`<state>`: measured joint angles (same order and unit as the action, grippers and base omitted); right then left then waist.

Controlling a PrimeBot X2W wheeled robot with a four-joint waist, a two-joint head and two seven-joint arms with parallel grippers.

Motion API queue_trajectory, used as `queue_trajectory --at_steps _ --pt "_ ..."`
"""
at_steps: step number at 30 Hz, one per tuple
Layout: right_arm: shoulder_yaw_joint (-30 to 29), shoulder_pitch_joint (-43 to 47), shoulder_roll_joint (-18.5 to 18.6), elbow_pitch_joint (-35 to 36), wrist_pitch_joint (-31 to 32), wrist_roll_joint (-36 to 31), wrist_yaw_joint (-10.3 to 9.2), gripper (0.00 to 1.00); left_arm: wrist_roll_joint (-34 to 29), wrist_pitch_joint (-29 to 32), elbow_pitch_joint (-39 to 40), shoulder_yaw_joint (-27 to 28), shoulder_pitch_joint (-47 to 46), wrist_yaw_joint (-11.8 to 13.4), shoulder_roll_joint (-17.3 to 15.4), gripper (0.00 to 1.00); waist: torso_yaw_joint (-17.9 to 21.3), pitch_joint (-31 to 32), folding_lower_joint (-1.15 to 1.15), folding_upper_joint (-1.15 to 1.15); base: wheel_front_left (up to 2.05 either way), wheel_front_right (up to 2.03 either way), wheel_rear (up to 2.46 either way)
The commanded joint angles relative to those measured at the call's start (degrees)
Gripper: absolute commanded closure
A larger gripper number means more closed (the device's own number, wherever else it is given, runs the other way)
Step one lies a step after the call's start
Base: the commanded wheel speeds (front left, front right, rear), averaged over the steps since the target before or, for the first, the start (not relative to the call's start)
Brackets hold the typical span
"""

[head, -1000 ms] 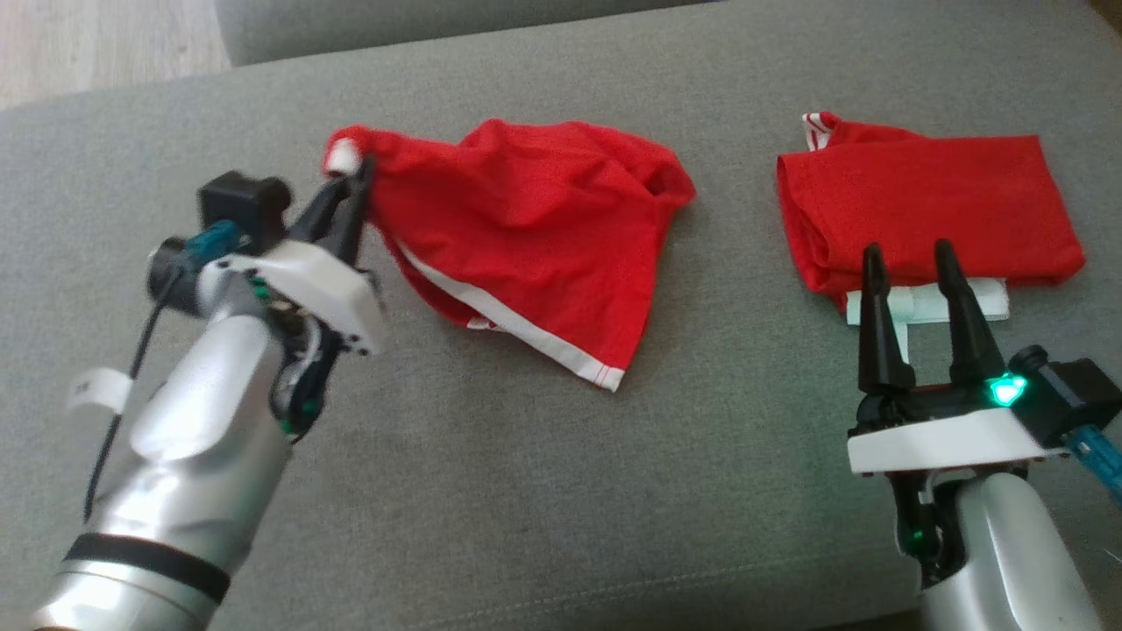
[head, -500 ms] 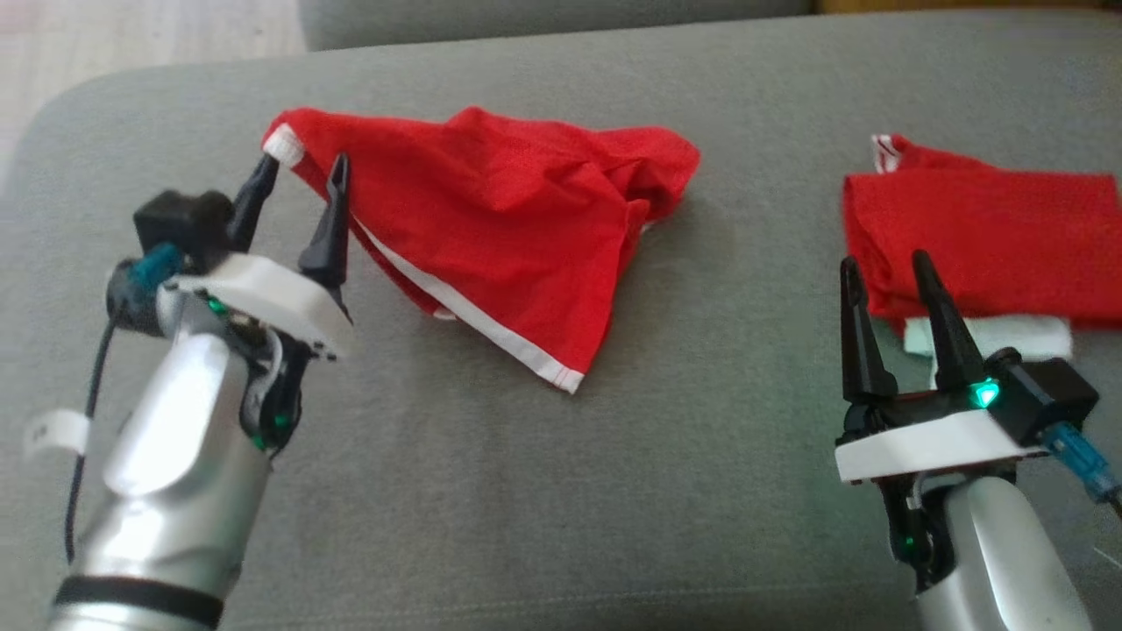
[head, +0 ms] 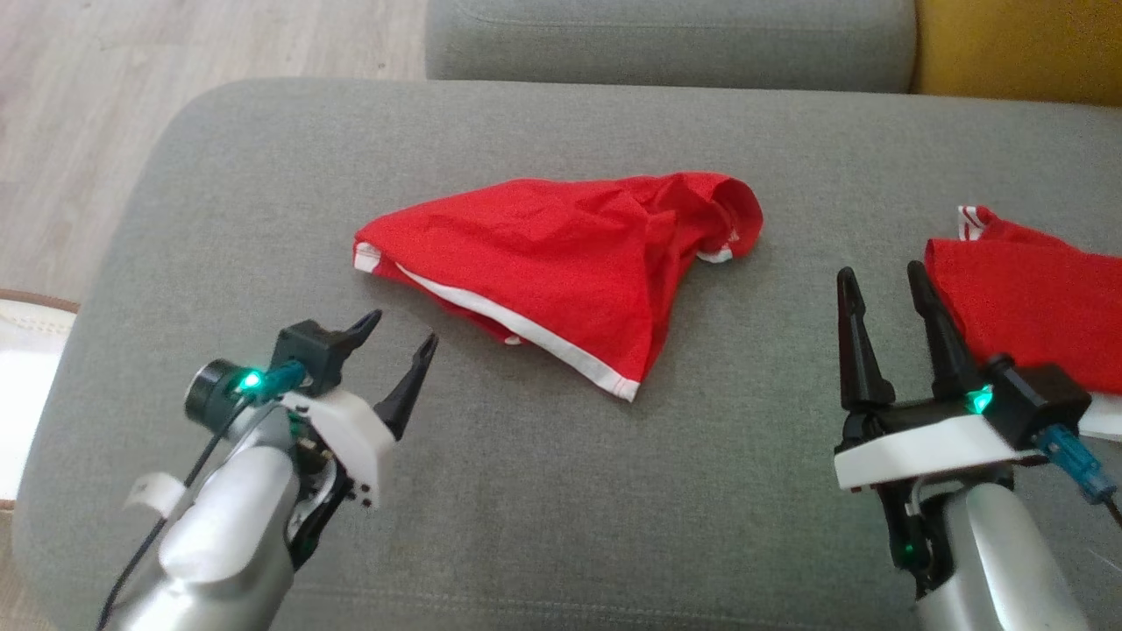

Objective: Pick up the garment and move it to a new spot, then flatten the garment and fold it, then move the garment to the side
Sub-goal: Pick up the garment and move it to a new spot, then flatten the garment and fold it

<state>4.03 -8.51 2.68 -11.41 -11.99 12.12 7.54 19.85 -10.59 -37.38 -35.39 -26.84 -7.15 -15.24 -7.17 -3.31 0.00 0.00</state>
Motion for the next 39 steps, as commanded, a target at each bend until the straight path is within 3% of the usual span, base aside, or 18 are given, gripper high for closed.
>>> queue_trajectory --at_steps 1,5,9,13,19,29,39 --pt "1.4 -0.4 0.2 1.6 0.0 0.4 -0.05 0.00 -0.1 -0.3 1.4 2.0 -2.5 -0.2 -2.2 0.00 -0.3 0.3 0.00 0.00 0.00 0.00 0.00" --pt "1.7 0.7 0.2 1.0 -0.3 1.0 -0.05 0.00 1.4 -1.7 1.9 2.7 -1.5 0.1 -2.7 0.00 -1.1 1.6 0.00 0.00 0.00 0.00 0.00" --pt "2.3 2.6 0.2 0.3 -0.5 1.5 -0.05 0.00 3.8 -3.7 4.8 6.2 1.5 2.8 -1.8 0.00 -2.0 3.2 0.00 0.00 0.00 0.00 0.00" --pt "2.6 4.5 0.2 0.2 -0.6 2.0 -0.05 0.00 4.8 -4.4 13.2 11.5 6.8 6.3 -0.3 0.00 -3.0 4.1 0.00 0.00 0.00 0.00 0.00" --pt "3.3 6.4 0.2 -0.1 -0.6 2.0 -0.05 0.00 -1.8 -4.4 26.9 17.2 16.9 9.9 1.7 0.00 -4.3 4.4 0.00 0.00 0.00 0.00 0.00" --pt "6.8 5.5 0.2 -1.2 1.6 0.7 -0.05 0.00 -6.5 -4.4 32.1 22.8 21.6 6.8 7.5 0.00 -6.7 2.7 0.00 0.00 0.00 0.00 0.00" --pt "13.1 -1.9 0.2 -11.9 11.6 -1.1 -0.05 0.00 -8.6 -4.4 30.0 24.2 19.8 3.4 10.7 0.00 -11.3 -2.4 0.00 0.00 0.00 0.00 0.00"
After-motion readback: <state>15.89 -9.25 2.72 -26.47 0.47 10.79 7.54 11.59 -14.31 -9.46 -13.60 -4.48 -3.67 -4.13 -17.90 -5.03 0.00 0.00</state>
